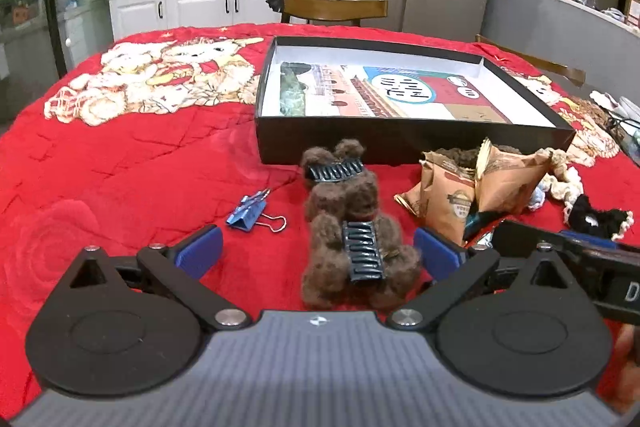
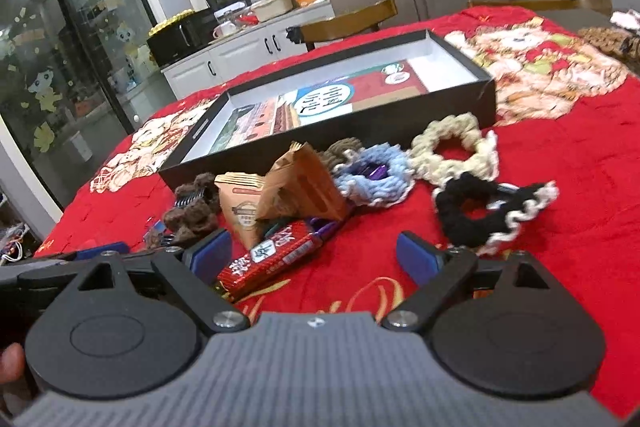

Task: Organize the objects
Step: 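Grasp the brown plush bear with left tool while right tool grasps red snack bar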

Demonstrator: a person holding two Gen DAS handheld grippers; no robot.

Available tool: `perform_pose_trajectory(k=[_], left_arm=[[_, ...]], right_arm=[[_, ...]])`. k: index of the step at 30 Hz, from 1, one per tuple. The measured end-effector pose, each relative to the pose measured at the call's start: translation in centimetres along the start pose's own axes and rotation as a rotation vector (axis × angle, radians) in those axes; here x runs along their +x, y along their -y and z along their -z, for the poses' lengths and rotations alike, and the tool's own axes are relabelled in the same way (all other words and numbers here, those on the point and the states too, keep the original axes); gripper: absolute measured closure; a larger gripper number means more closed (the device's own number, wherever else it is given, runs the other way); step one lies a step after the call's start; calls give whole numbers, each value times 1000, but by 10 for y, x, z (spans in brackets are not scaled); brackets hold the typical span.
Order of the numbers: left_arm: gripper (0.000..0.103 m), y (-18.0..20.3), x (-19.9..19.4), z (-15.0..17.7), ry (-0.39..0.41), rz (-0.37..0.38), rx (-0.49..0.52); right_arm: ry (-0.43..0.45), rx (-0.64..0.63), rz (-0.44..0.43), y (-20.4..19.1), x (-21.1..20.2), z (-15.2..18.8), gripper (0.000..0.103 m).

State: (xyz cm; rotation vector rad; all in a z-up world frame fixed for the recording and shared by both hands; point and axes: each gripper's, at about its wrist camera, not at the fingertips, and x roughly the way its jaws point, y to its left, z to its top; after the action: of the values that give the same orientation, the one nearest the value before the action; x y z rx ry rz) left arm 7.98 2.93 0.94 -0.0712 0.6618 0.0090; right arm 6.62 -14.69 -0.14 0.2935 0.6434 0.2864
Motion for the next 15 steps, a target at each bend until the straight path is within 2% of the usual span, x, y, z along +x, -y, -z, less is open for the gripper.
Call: perform_pose_trajectory(k=[4, 8, 12, 15], left_arm=[[2, -5, 9, 0, -16, 9, -3], [6, -3, 10, 1, -18, 2, 43], [20, -1, 6, 6, 1, 20, 67], [22, -2, 4, 8, 12, 20, 63]], right_arm=[[-10, 10, -8, -2, 5, 0, 14], [-14, 34, -13, -3, 6, 0, 17], [-16, 58, -19, -6, 5, 0, 21], [-30, 68, -48, -9, 6, 1, 30]])
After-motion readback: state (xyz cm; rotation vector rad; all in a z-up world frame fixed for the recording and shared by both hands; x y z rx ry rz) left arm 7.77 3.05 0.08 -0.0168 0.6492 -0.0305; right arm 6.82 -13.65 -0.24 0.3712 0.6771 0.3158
